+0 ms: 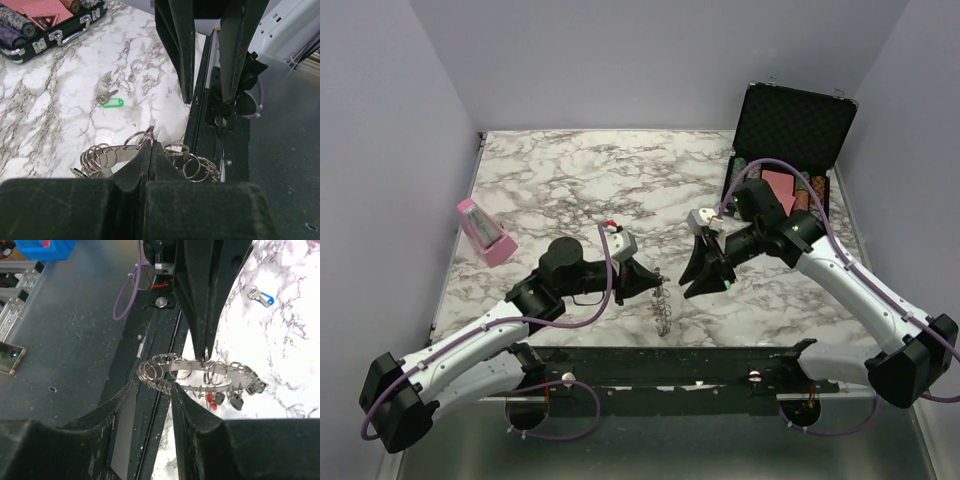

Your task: Put the keys on the keyring

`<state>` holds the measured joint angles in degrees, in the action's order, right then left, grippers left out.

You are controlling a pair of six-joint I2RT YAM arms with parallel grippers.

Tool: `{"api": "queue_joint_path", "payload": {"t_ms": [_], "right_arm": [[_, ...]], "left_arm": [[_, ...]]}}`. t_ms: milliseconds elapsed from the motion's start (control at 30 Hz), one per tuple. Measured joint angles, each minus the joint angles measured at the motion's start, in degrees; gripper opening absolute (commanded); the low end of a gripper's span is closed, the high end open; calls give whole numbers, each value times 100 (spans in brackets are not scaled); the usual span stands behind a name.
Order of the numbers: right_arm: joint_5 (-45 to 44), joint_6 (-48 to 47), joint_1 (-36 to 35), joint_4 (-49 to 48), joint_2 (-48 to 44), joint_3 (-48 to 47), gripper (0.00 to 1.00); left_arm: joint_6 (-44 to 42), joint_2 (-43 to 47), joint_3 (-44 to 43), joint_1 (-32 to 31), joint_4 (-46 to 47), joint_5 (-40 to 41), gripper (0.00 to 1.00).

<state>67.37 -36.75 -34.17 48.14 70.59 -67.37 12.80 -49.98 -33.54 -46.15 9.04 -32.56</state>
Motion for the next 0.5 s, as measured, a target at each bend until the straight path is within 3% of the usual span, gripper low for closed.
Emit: {"api": "queue_joint_path", "payload": {"t_ms": [500], "right_arm": [[-39, 299, -151, -378, 136, 280, 45]], "left_arm": [[262, 28, 31, 0, 378, 0, 0]]}}
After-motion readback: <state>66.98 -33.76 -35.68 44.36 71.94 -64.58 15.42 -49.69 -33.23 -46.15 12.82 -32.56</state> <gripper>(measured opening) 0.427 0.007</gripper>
